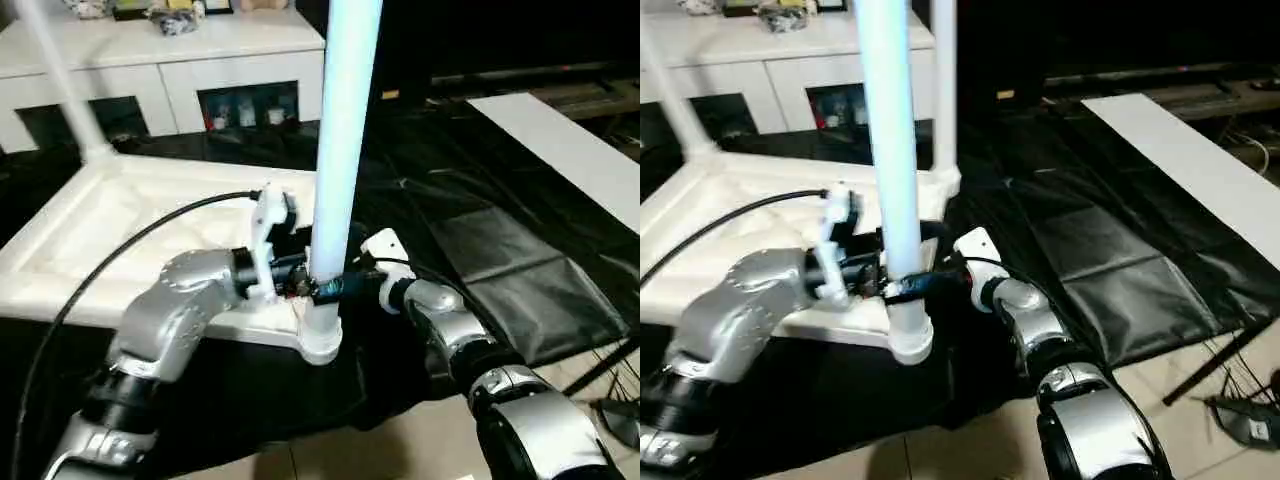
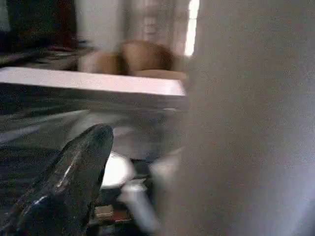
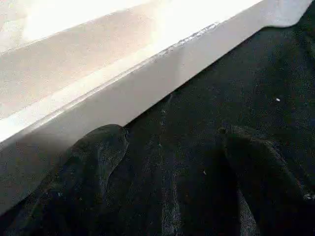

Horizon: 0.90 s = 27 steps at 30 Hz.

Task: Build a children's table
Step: Rotate table base

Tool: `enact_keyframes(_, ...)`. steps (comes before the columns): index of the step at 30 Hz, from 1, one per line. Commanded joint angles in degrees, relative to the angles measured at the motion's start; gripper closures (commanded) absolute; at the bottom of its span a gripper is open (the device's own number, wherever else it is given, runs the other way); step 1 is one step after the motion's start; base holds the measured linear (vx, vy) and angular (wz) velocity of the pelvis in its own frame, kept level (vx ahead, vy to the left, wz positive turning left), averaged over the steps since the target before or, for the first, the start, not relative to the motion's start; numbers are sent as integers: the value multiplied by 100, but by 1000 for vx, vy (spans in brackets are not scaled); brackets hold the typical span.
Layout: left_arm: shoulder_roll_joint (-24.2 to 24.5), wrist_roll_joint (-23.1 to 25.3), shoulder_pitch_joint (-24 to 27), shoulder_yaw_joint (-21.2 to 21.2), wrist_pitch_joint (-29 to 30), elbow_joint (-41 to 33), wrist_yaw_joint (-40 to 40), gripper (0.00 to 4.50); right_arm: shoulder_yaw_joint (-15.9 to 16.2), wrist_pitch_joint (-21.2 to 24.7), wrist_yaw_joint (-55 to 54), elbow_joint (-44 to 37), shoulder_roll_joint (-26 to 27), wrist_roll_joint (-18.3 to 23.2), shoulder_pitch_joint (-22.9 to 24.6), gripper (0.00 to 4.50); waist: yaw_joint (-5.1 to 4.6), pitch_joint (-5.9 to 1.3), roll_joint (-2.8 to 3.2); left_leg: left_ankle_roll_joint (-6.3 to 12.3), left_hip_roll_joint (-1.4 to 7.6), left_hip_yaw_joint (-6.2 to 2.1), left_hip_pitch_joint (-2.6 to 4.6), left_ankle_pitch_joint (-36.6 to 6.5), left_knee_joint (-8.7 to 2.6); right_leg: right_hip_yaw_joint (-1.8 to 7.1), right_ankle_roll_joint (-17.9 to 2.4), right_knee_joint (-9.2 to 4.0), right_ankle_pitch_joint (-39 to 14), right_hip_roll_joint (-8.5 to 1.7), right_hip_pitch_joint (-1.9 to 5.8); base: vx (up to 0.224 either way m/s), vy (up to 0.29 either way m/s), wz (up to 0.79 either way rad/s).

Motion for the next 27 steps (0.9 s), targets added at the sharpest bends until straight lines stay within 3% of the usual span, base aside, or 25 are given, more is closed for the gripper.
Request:
enact_keyframes(1,-214,372,-266,-123,-354,431,500,2,79,-161,247,-105,121,10,34,66,33,-366,66,101,206,-97,5,-1587,-437,212,-1393,-364,-1393,-257,339,0,0,0)
enact_keyframes(5,-343,807,-528,-41,-740,976,925,2,-116,-207,144,-164,-58,125,67,66,36,-377,69,189,208,-102,-10,-1531,-425,202,-1483,-351,-1260,-272,358,0,0,0)
enact_keyframes(10,-372,1214,-657,-83,-1024,1355,1234,2,-294,-259,253,-363,-316,262,121,66,46,-366,54,297,209,-99,-3,-1566,-416,191,-1435,-391,-1448,-274,350,0,0,0)
enact_keyframes(14,-380,996,-533,-10,-1013,1236,943,2,-411,-271,470,-660,-581,394,237,66,96,-377,73,348,218,-86,-11,-1390,-402,192,-1516,-369,-1265,-271,348,0,0,0)
enact_keyframes(16,-312,519,-269,-10,-893,900,223,2,-506,-256,854,-1056,-807,570,429,66,137,-387,77,412,223,-85,-28,-1270,-395,188,-1590,-342,-1100,-280,367,0,0,0)
enact_keyframes(18,-146,286,-85,-72,-809,766,-345,2,-480,-198,1305,-1413,-985,661,628,66,185,-386,74,465,230,-63,-16,-1242,-389,177,-1618,-341,-1041,-253,357,0,0,0)
enact_keyframes(19,16,365,-42,-155,-857,890,-608,2,-407,-142,1589,-1669,-1127,680,771,66,211,-392,112,491,242,-59,-18,-1190,-388,174,-1634,-322,-944,-239,344,0,0,0)
enact_keyframes(21,124,446,-25,-212,-904,994,-757,2,-355,-102,1761,-1836,-1220,687,863,66,231,-376,105,531,240,-44,-1,-1274,-396,163,-1612,-335,-964,-214,325,0,0,0)
enact_keyframes(22,356,731,-64,-331,-1094,1350,-984,2,-195,-27,2121,-2217,-1439,660,1074,66,240,-374,106,507,248,-42,11,-1337,-394,168,-1594,-338,-1054,-229,319,0,0,0)
enact_keyframes(25,574,1035,-188,-461,-1207,1792,-1140,2,-52,105,2451,-2575,-1628,648,1263,66,259,-357,147,402,235,-53,17,-1541,-414,173,-1366,-381,-1541,-236,317,0,0,0)
enact_keyframes(27,761,1437,-377,-647,-1346,2289,-1133,18,125,230,2731,-2927,-1798,602,1444,66,281,-352,134,362,233,-56,42,-1582,-423,182,-1217,-418,-1740,-230,303,0,0,0)
